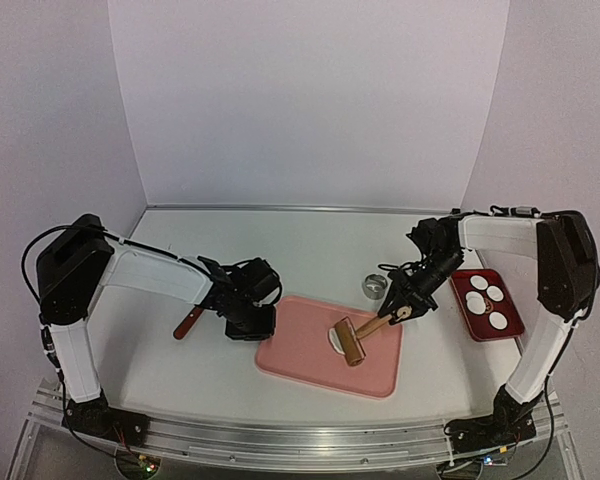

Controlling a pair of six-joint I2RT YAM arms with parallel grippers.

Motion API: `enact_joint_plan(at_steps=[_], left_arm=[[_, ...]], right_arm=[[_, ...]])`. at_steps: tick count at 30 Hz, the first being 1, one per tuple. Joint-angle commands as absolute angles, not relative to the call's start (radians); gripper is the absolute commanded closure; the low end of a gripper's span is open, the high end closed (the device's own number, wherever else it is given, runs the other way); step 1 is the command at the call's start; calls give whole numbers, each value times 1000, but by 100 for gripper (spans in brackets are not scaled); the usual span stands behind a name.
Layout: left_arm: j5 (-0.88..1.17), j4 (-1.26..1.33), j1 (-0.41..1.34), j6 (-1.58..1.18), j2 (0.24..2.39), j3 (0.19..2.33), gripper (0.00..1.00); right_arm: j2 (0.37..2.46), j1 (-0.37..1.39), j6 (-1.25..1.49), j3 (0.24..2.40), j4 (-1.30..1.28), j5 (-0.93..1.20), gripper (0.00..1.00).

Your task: Roll out the dumpling wrappers from the dough

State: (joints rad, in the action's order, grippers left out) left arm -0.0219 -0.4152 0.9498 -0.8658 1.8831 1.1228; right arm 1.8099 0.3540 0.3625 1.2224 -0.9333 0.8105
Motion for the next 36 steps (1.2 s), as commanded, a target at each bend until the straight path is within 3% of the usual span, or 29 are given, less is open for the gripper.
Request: enact_joint_plan(at_steps=[1, 36], left_arm=[[-33, -526, 953, -894, 1876, 1077, 100], [49, -480, 954, -879, 1948, 1172, 100]], right_arm=[[1874, 310, 411, 1162, -989, 276, 100], [2031, 462, 399, 1245, -984, 264, 100]])
